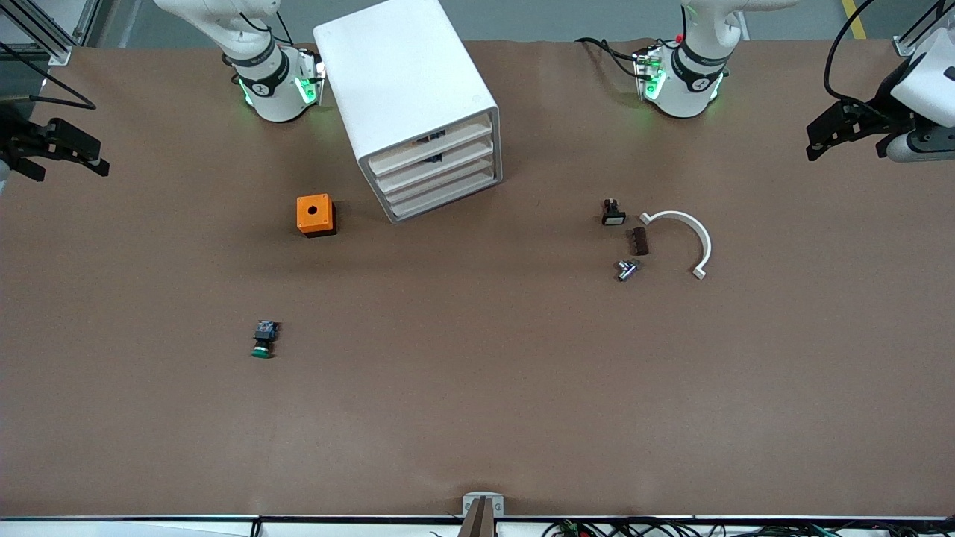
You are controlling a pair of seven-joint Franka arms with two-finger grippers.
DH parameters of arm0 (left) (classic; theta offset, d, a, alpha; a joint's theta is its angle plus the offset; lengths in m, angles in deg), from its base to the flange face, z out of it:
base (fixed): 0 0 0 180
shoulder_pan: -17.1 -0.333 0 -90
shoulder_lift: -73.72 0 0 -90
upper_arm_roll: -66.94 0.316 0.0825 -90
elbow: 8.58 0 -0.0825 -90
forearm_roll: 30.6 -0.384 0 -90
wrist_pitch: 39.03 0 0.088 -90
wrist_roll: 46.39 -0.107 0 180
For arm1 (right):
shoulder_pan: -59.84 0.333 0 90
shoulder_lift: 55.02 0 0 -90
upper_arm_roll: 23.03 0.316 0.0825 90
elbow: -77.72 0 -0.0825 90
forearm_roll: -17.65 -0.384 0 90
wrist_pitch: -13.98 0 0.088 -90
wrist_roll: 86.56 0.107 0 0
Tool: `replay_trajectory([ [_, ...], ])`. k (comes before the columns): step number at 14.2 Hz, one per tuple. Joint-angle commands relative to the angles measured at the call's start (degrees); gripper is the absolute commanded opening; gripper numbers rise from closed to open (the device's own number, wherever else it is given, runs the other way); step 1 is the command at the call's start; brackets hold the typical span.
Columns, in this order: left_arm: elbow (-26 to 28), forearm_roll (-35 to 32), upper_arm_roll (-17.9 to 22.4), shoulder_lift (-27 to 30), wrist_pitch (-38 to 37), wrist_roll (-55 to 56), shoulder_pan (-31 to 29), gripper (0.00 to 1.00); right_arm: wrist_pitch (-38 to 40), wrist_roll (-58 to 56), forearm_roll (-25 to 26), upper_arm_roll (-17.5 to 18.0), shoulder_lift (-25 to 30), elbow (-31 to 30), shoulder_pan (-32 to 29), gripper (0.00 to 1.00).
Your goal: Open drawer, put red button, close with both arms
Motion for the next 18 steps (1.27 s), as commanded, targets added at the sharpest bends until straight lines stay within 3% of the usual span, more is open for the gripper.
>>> replay_trajectory([
  [1,-0.3,0.9,-0.2,0.2,-1.0,-1.1,-0.5,1.00,-0.6,2.5,-0.4,0.3,1.5,-1.2,-0.6,1.00],
  [18,-1.3,1.7,-0.3,-0.6,-1.0,0.0,-0.3,1.00,-1.7,2.3,-0.6,0.3,1.8,-1.1,-0.6,1.00],
])
